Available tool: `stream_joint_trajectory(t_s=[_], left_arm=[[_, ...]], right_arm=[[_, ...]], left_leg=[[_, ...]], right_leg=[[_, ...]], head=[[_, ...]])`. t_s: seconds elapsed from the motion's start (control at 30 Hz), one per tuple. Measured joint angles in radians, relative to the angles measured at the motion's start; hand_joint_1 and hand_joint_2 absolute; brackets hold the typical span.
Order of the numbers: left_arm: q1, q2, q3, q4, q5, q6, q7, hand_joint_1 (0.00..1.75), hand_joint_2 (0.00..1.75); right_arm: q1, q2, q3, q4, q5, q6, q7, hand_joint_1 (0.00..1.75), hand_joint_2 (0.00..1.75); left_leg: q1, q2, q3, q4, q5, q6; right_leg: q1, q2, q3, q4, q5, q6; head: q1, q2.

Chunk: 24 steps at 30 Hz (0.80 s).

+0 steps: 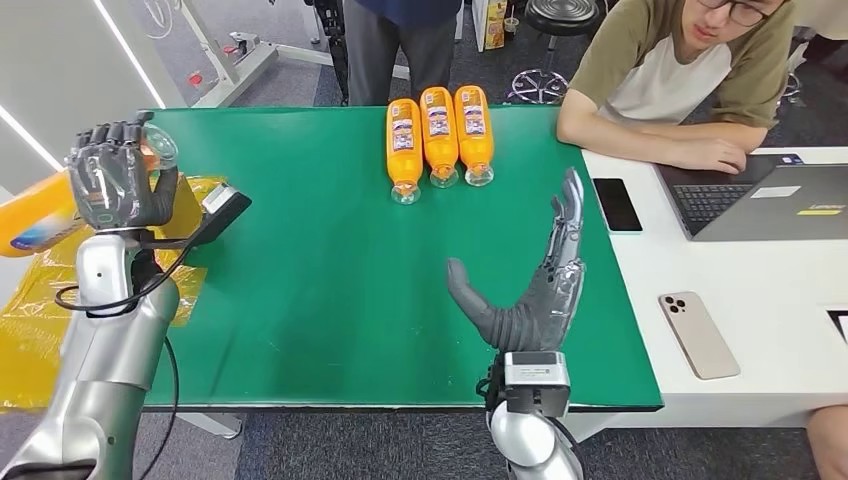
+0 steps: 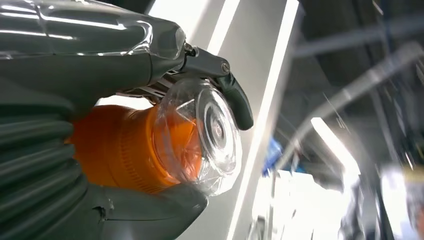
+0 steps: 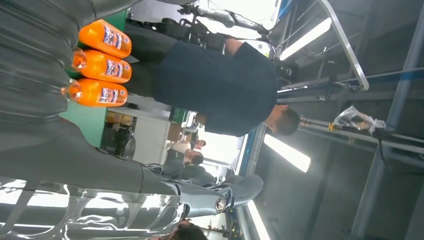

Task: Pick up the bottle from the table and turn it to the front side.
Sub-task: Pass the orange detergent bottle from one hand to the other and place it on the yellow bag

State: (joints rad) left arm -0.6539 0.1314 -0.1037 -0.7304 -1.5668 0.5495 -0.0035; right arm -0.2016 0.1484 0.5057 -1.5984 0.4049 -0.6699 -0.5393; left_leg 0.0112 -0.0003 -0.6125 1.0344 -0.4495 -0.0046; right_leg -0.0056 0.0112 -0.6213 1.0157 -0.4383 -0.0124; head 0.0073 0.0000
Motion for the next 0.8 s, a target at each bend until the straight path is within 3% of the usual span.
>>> stream_joint_trajectory(t_s=[0.13, 0.3, 0.5, 0.6, 0.8], left_arm=[[-0.050, 0.067, -0.093, 0.128, 0.001, -0.060, 0.006, 1.75, 1.75], [-0.070, 0.101, -0.146, 0.202, 0.002, -0.076, 0.009, 1.75, 1.75], [-0.089, 0.132, -0.230, 0.292, 0.002, -0.259, -0.004, 1.75, 1.75], [-0.082, 0.147, -0.262, 0.336, 0.002, -0.334, -0.056, 1.75, 1.75], [-0.074, 0.185, -0.299, 0.394, 0.023, -0.483, -0.258, 1.75, 1.75]], right_arm=[[0.009, 0.000, -0.001, -0.029, -0.004, 0.000, 0.012, 0.00, 1.75], [0.012, 0.000, -0.001, -0.044, -0.004, 0.000, 0.014, 0.00, 1.75], [0.017, 0.000, -0.003, -0.061, 0.001, 0.000, 0.034, 0.00, 1.75], [0.017, 0.000, -0.005, -0.077, 0.017, 0.000, 0.066, 0.00, 1.75], [0.017, 0.000, -0.005, -0.093, 0.032, 0.000, 0.095, 0.00, 1.75]], left_leg=[[0.000, 0.003, 0.000, 0.000, 0.000, 0.000], [0.000, 0.002, -0.001, -0.001, -0.001, -0.001], [0.000, 0.003, -0.001, -0.001, -0.001, -0.001], [0.000, 0.003, -0.001, -0.001, -0.001, -0.001], [0.001, 0.002, -0.001, -0.001, -0.001, -0.001]], right_leg=[[0.000, 0.003, -0.002, 0.000, 0.000, 0.000], [0.000, 0.003, -0.003, 0.000, 0.000, -0.001], [0.000, 0.003, -0.003, 0.000, 0.000, -0.001], [0.000, 0.003, -0.003, 0.001, 0.000, -0.001], [0.000, 0.003, -0.004, 0.001, -0.001, -0.001]], head=[[0.000, 0.000], [0.000, 0.000], [0.000, 0.000], [0.000, 0.000], [0.000, 0.000]])
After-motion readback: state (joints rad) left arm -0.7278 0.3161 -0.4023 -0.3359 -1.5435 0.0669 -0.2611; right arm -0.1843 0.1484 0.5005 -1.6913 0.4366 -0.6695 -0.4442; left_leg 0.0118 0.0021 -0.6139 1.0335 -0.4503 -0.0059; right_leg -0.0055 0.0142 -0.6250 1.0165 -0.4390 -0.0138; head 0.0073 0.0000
